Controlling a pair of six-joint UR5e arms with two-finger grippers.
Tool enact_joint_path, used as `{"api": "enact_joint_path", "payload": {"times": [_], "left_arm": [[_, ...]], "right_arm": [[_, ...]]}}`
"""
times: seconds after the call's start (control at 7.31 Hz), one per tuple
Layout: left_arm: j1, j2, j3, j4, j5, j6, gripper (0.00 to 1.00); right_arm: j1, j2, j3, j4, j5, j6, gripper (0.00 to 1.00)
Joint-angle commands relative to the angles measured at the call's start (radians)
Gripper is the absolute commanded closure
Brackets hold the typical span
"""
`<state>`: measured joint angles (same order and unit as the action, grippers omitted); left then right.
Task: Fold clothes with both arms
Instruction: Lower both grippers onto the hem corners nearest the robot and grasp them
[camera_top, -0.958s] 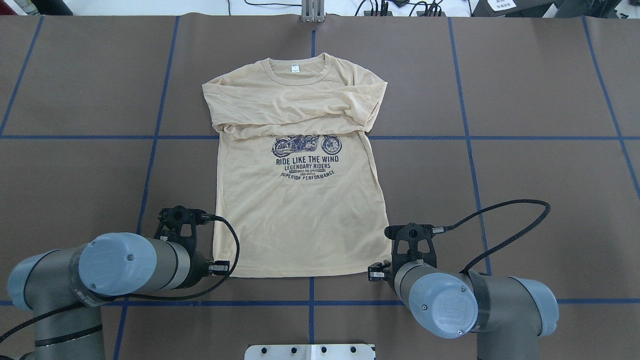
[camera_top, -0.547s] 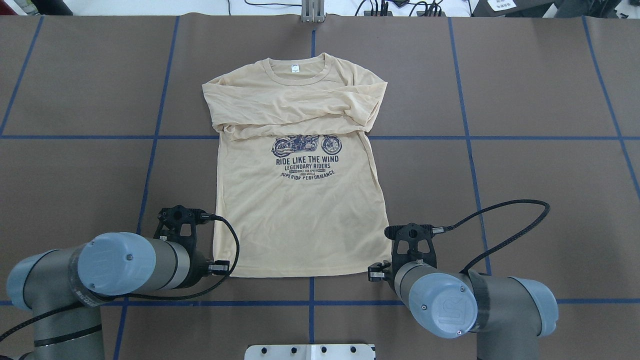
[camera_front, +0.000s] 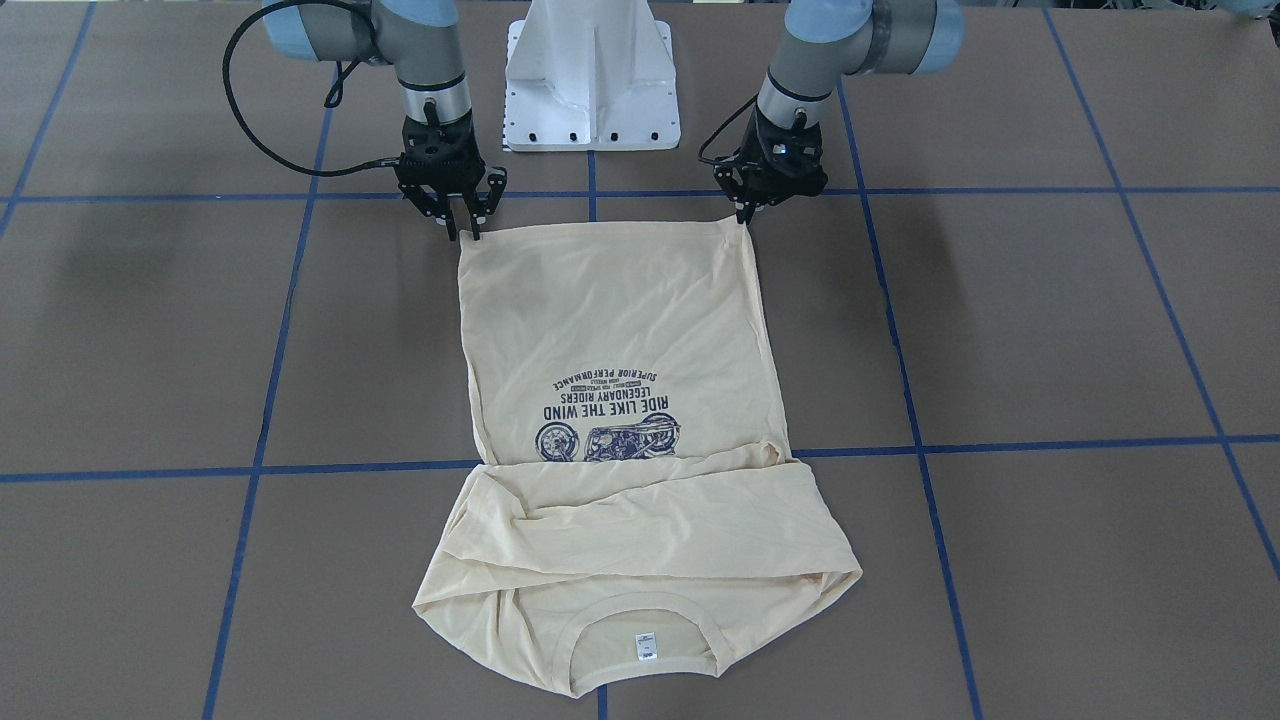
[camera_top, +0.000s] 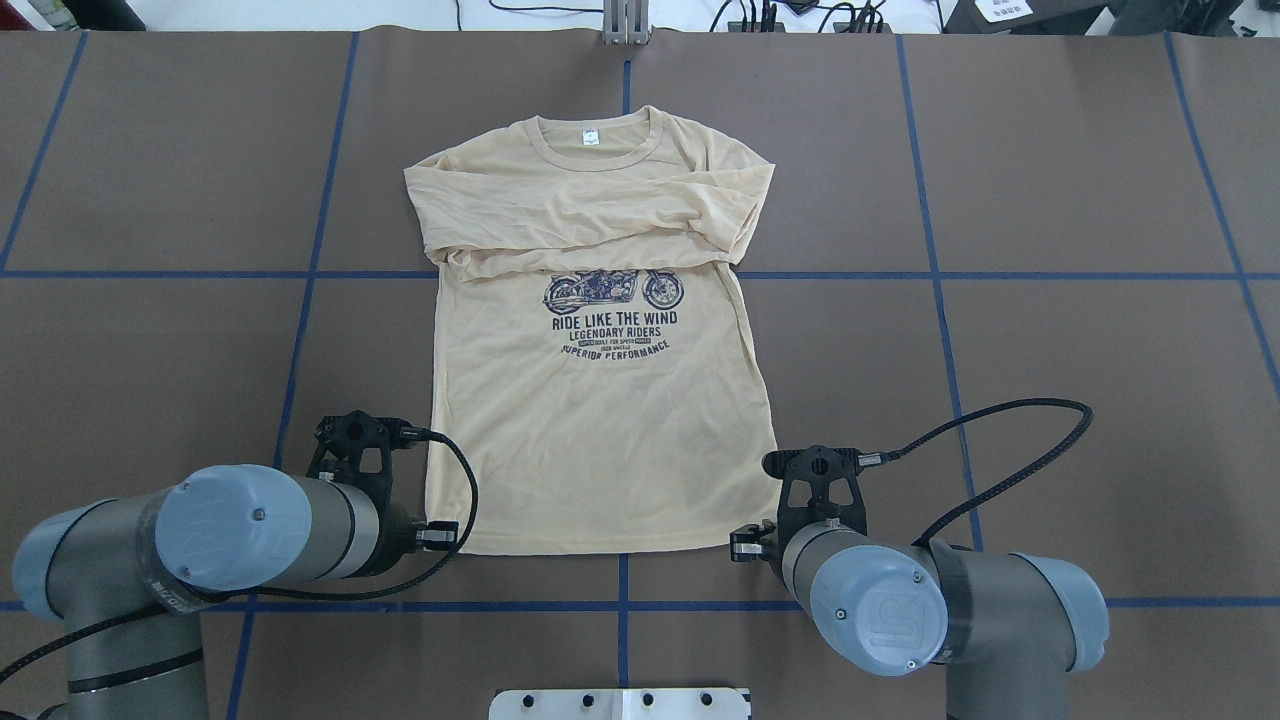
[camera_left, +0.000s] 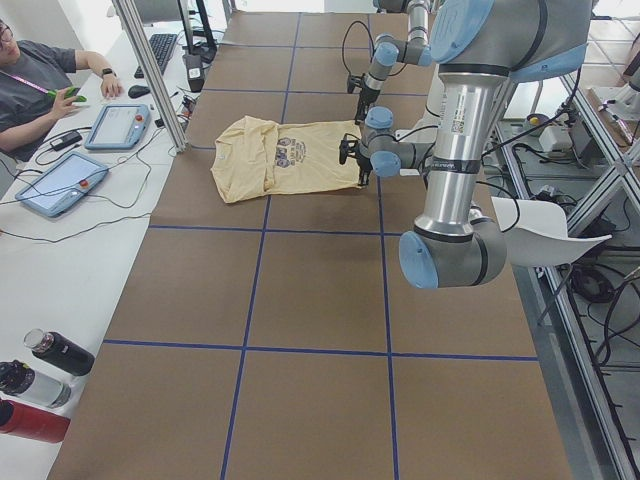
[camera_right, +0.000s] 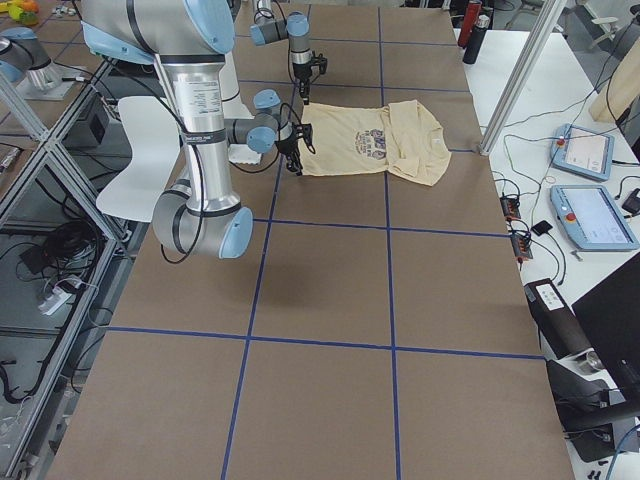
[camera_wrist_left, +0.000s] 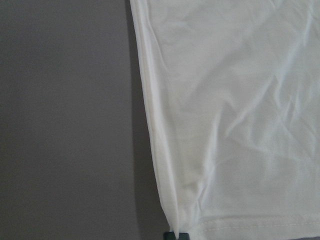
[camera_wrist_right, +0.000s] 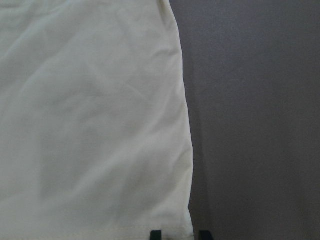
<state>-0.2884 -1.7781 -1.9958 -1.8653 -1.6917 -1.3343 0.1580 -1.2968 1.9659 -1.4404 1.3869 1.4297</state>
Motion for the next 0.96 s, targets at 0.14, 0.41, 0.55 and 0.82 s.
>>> {"api": "enact_joint_path", "payload": {"times": [0.14,0.41,0.55,0.82], "left_arm": [[0.000,-0.001,0.000,0.000,0.000,0.001,1.00],[0.000,-0.003,-0.003,0.000,-0.002,0.003,1.00],[-0.002,-0.003,-0.015,0.000,-0.005,0.007,1.00],[-0.008,0.009,-0.087,0.008,-0.009,0.010,1.00]], "right_arm": [[0.000,-0.001,-0.009,0.000,0.000,0.000,0.93],[0.020,0.001,0.005,0.002,-0.002,-0.003,1.00],[0.032,-0.001,0.040,-0.001,0.006,-0.008,1.00],[0.070,-0.019,0.169,-0.015,0.091,-0.014,1.00]]}}
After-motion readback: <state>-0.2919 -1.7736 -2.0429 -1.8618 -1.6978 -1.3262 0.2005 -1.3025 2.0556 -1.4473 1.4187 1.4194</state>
